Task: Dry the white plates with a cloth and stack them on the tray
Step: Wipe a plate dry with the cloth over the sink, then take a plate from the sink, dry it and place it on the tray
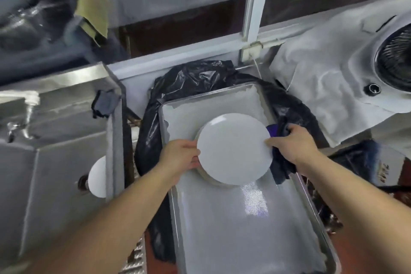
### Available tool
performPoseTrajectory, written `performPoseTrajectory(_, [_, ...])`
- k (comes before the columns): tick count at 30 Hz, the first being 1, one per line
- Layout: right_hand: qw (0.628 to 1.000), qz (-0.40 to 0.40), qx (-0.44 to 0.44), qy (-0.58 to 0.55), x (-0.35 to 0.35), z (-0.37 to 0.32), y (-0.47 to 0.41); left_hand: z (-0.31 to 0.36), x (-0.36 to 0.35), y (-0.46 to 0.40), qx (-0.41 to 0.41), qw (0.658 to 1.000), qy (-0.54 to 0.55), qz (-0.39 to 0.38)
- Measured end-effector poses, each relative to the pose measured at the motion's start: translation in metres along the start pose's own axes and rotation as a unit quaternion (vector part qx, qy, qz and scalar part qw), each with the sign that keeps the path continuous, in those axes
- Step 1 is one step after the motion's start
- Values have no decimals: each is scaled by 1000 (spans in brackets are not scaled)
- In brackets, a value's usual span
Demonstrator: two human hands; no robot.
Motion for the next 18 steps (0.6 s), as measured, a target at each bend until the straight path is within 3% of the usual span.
performPoseTrajectory(8, [996, -26, 12, 84, -23, 11, -34, -20, -17, -29, 22, 992, -61, 108])
performPoseTrajectory(18, [990, -35, 14, 135, -41, 15, -34, -26, -15, -37, -54, 956, -239, 162])
Point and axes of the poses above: each hand's wrist, its own y-axis away from the middle knuckle, its own x-axis out of the back of the hand, z = x × y, the point moved 2 cm from there along -y, towards the middle knuckle, and after that the axes turned 9 degrees about -y, right-handed, at the moved point
